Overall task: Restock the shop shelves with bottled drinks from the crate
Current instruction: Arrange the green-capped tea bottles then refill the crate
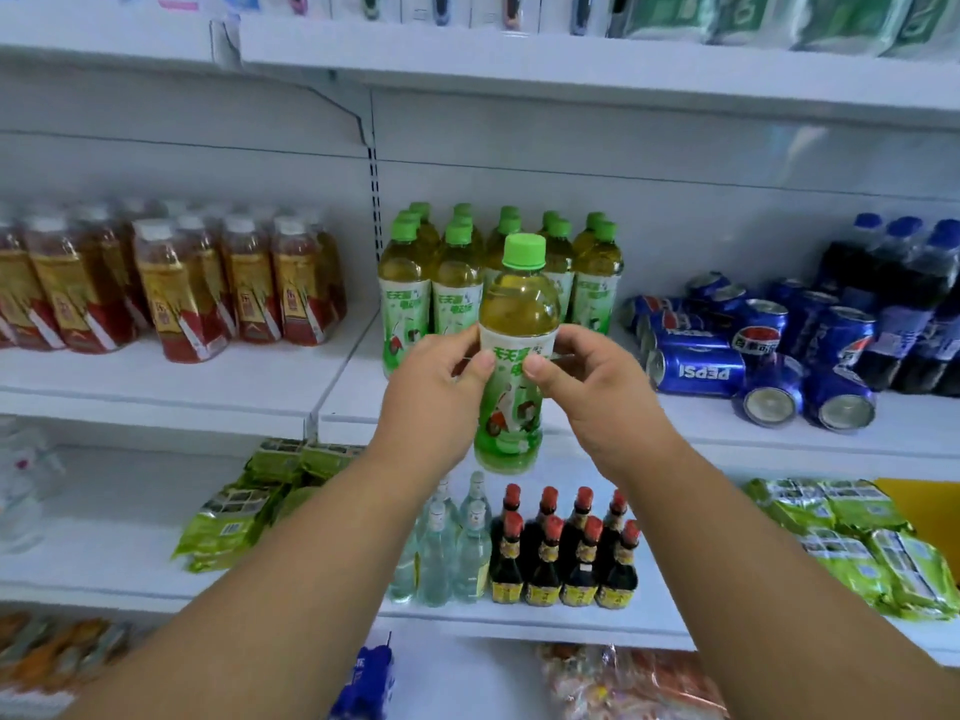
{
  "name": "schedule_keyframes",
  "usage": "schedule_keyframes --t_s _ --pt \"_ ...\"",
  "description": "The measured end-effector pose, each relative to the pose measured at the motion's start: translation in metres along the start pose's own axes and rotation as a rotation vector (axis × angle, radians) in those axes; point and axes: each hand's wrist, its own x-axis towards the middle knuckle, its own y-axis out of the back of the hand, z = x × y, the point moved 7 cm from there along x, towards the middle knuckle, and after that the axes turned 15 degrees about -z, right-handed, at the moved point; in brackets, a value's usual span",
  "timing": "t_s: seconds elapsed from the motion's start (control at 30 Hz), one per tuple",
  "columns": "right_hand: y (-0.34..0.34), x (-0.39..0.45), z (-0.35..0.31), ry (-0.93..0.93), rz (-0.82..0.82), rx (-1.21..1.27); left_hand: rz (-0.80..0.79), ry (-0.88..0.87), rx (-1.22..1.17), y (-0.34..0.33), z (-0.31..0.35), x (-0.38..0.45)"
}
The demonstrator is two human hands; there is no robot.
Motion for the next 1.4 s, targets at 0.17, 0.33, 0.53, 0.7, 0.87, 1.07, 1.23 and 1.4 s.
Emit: schedule_keyframes --t_s 0.17,0.33,0.53,0.7,0.87,1.07,1.23,1.4 --pt "0.027 0.048 0.038 -0.018 0.007 -0.031 0.167 0.058 -0.061 -0.018 -0.023 0.037" --pt "0.043 0.084 0.065 -0.020 -0.021 -0.072 0.188 0.171 -0.020 -0.042 -0.052 0.061" --pt "0.046 0.110 0.087 -0.036 -0.050 -0.052 0.147 0.230 0.004 -0.065 -0.072 0.086" --pt "0.048 0.126 0.096 -0.031 -0.024 -0.109 0.155 0.256 0.066 -0.072 -0.081 0.100" --pt "0.049 0.136 0.101 -0.014 -0.001 -0.169 0.177 0.257 0.129 -0.072 -0.086 0.112" --pt "0.053 0.150 0.112 -0.072 0.056 -0.281 0.205 0.284 0.122 -0.073 -0.091 0.123" --pt "0.054 0.155 0.114 -0.042 0.061 -0.356 0.222 0.288 0.141 -0.074 -0.093 0.129" --pt "0.053 0.159 0.117 -0.023 0.070 -0.396 0.230 0.278 0.152 -0.074 -0.093 0.135"
